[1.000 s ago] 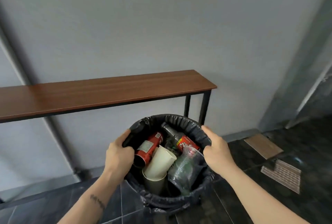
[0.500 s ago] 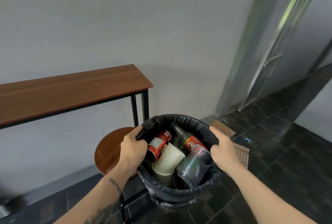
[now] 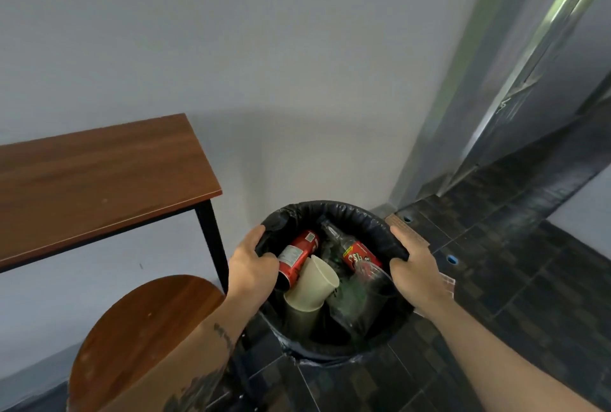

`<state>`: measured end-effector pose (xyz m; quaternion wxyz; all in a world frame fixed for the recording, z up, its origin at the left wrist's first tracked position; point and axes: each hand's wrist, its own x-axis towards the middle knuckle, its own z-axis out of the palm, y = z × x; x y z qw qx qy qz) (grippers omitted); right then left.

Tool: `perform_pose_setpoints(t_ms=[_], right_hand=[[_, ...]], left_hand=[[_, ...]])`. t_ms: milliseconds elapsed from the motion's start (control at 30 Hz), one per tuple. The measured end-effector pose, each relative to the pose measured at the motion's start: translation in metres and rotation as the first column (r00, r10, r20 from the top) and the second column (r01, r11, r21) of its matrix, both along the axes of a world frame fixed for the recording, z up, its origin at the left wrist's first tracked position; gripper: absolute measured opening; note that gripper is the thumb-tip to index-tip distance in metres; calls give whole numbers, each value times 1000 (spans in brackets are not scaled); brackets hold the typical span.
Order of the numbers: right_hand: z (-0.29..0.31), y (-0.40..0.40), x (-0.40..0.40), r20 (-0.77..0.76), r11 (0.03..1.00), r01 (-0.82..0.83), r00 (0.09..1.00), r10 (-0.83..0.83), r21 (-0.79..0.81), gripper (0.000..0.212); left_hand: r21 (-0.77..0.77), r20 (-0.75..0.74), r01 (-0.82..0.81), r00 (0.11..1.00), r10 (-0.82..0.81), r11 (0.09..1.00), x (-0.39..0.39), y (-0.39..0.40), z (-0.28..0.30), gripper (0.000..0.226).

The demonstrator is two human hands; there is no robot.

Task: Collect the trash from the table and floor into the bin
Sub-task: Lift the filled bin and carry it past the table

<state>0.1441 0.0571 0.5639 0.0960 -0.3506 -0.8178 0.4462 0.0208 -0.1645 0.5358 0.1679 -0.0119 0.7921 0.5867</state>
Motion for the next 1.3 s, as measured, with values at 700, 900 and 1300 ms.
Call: perform_pose_setpoints(t_ms=[700, 900, 1300], right_hand=[[-326, 149, -202, 84, 938, -280, 950, 302, -207, 49], [-474, 143, -224, 7, 903, -357, 929, 369, -238, 56], [-643, 146, -274, 131, 774, -625, 763, 633, -100, 73]], left_hand=[[-353, -11, -353, 928, 374, 867, -86, 121, -304, 59], [-393, -142, -434, 900, 413, 811, -96, 122, -446, 56], [-475, -69, -368, 921, 383, 799, -119, 124, -612, 68]])
